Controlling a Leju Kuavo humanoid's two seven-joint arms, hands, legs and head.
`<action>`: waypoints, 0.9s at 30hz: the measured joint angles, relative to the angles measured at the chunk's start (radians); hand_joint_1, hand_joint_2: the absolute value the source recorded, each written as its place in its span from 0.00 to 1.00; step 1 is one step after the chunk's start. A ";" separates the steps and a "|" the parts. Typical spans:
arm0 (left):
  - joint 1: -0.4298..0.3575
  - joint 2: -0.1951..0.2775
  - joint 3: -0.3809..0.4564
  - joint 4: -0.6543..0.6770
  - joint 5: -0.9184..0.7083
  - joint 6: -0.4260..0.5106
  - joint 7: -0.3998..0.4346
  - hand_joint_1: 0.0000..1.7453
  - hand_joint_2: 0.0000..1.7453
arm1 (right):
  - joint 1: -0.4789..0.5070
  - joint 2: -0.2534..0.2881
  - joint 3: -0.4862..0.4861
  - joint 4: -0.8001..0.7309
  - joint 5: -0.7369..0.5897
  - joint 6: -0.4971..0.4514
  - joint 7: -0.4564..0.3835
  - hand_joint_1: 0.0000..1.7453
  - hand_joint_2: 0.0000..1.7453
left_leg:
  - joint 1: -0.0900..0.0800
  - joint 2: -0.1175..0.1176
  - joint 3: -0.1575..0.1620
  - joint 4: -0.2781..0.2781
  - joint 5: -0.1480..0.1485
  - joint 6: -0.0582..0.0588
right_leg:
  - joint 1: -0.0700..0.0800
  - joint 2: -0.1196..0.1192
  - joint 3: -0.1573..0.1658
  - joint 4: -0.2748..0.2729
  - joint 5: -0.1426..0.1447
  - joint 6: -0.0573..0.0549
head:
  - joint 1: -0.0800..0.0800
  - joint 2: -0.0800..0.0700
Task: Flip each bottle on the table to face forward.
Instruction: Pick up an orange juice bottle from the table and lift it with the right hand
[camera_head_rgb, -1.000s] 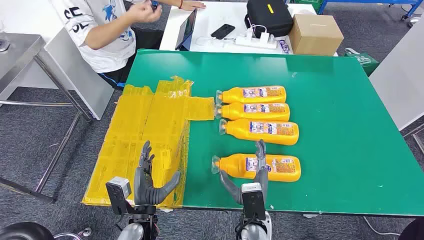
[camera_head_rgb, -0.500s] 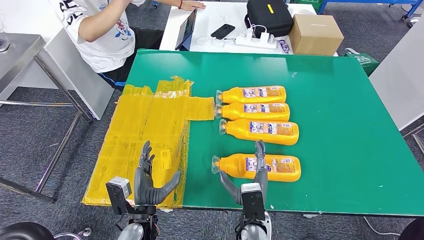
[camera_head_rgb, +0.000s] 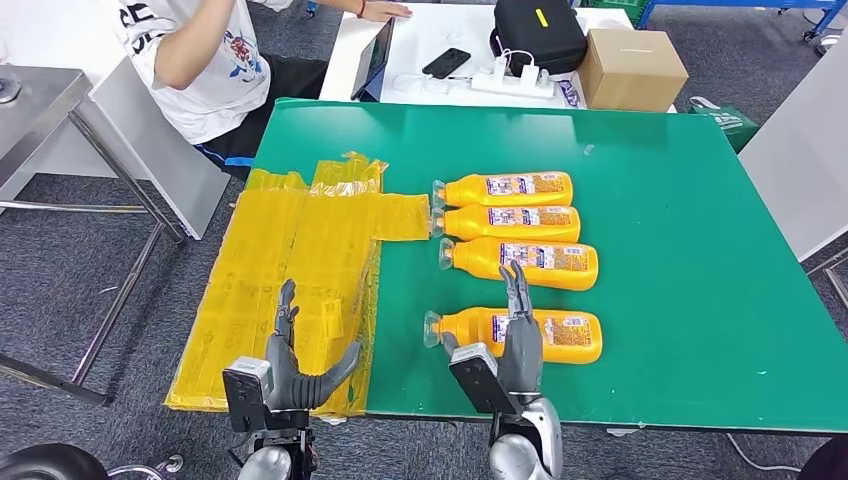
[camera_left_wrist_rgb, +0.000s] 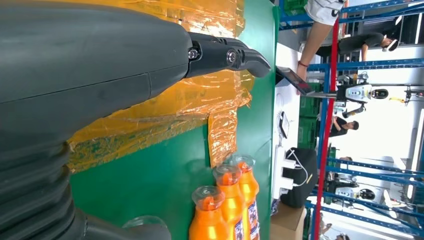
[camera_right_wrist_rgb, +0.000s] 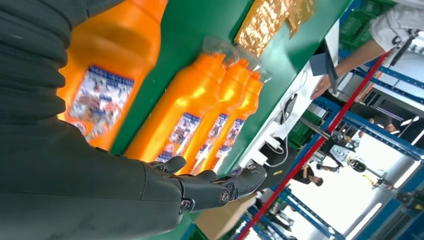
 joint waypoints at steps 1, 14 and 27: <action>0.000 0.000 0.000 0.000 -0.002 0.002 0.000 0.00 1.00 | -0.004 -0.006 0.000 0.000 0.007 0.002 0.005 0.00 1.00 | 0.000 0.000 0.000 0.000 0.000 0.000 | 0.000 0.000 0.000 0.000 0.000 0.000 | 0.000 0.000; 0.000 0.000 0.000 0.000 -0.005 0.003 0.000 0.00 1.00 | -0.015 -0.034 -0.008 0.000 0.020 0.006 0.012 0.00 1.00 | 0.000 0.000 0.000 0.000 0.000 0.000 | 0.000 0.000 0.000 0.000 0.000 0.000 | 0.000 0.000; 0.000 0.000 0.000 0.000 -0.005 0.003 0.000 0.00 1.00 | -0.018 -0.038 -0.011 0.000 0.020 0.006 0.012 0.00 1.00 | 0.000 0.000 0.000 0.000 0.000 0.000 | 0.000 0.000 0.000 0.000 0.000 0.000 | 0.000 0.000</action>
